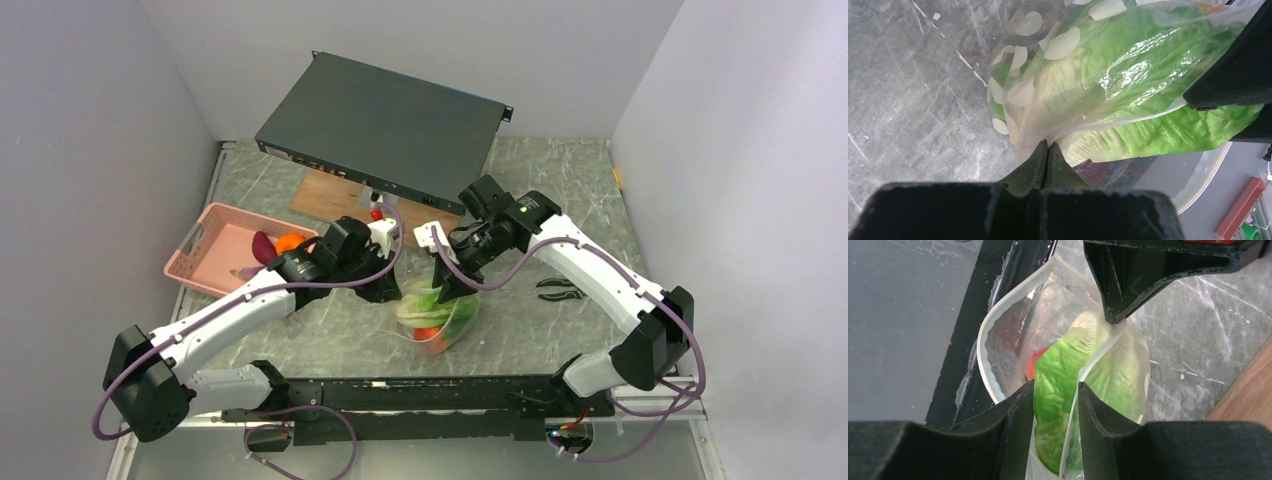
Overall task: Open the zip-top bag and remove the fake food
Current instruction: Adjust the zipper food storage bag at the center of the board, then pick up the fake vegetable from the zipper food storage bag.
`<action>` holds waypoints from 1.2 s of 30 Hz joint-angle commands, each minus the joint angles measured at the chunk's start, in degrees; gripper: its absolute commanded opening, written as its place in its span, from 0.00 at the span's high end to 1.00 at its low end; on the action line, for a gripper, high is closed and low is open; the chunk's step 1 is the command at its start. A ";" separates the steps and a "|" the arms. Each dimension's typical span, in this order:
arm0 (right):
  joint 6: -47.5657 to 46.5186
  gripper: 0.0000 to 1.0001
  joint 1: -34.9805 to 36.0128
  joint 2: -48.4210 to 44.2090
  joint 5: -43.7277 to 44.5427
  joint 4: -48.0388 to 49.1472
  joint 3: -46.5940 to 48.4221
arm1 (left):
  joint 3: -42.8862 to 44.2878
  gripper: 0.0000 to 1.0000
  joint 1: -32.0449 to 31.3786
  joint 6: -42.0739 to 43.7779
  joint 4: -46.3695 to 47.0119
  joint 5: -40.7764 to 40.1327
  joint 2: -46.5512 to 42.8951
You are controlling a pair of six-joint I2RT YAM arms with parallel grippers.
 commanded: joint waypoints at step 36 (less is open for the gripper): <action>0.50 0.34 12.95 3.15 19.72 7.91 -0.70 | -1.21 1.00 4.57 -2.51 4.47 7.58 0.04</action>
